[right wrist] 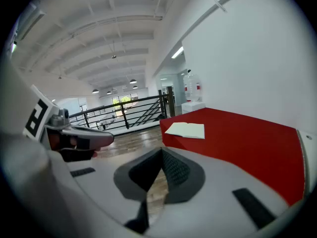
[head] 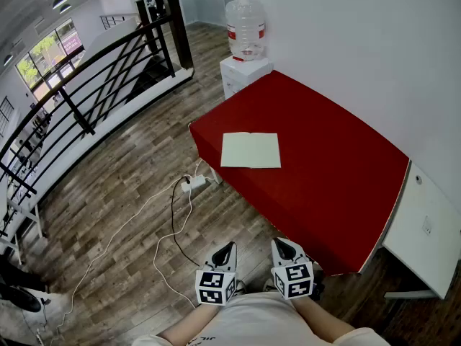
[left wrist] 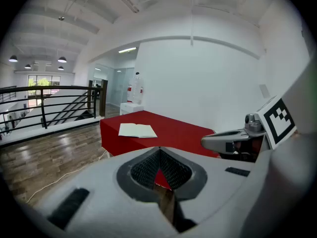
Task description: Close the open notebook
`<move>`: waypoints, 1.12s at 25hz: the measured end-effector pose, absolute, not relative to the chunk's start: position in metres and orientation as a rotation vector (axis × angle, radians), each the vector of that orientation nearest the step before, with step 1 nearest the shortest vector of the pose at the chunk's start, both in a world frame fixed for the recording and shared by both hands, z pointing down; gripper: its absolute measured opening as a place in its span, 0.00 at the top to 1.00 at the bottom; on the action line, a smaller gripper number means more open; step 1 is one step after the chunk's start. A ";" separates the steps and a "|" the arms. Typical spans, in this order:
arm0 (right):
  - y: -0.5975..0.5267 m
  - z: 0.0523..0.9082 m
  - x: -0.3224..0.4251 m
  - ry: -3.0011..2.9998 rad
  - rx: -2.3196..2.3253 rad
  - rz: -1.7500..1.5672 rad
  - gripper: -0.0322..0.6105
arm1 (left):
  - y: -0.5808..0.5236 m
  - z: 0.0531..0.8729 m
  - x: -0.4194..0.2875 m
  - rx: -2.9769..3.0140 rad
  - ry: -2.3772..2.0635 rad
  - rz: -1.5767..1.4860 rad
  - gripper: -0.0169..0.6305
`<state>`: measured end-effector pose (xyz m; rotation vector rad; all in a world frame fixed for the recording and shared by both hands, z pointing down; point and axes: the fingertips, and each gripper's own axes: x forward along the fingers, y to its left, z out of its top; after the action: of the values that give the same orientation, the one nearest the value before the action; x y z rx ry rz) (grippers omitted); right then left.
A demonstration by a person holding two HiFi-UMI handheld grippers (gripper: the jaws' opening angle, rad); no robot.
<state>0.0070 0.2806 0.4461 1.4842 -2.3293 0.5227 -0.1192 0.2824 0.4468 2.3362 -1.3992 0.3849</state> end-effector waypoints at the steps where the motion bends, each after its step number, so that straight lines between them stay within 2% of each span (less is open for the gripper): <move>1: 0.280 0.445 0.002 -2.330 1.494 0.524 0.94 | 0.282 0.447 -0.125 2.341 -1.395 0.389 0.96; 14: 0.249 0.445 -0.031 -2.324 1.523 0.534 0.94 | 0.255 0.453 -0.157 2.340 -1.364 0.386 0.96; 28: 0.079 0.443 -0.002 -2.397 1.426 0.466 0.94 | 0.098 0.454 -0.131 2.282 -1.479 0.367 0.96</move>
<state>-0.0020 0.0790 0.4433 1.4259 -2.3966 0.4656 -0.1313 0.0982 0.4541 2.2818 -1.4791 0.3673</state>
